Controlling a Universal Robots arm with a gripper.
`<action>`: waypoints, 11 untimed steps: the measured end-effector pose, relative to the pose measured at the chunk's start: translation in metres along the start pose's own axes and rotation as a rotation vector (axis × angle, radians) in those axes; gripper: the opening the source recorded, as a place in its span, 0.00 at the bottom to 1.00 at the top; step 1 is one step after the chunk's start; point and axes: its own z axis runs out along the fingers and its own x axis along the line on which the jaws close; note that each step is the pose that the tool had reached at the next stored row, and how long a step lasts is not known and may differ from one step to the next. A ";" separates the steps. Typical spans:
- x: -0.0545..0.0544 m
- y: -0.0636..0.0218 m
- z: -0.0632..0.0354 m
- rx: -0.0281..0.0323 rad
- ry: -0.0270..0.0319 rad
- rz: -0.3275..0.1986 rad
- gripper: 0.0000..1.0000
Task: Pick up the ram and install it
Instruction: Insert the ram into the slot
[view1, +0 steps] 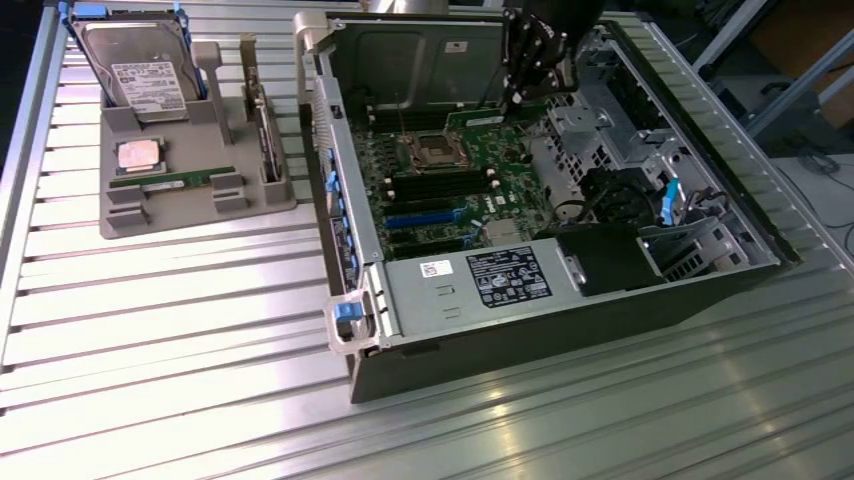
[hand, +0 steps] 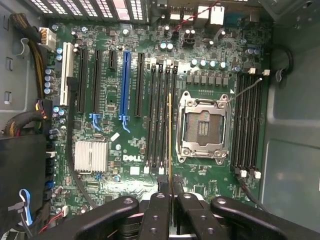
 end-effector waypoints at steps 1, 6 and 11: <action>0.000 0.0000 0.0006 0.0000 0.0000 0.000 0.12; 0.000 -0.0002 0.0044 0.0000 0.0000 0.000 0.12; 0.000 -0.0003 0.0073 0.0000 0.0000 0.000 0.12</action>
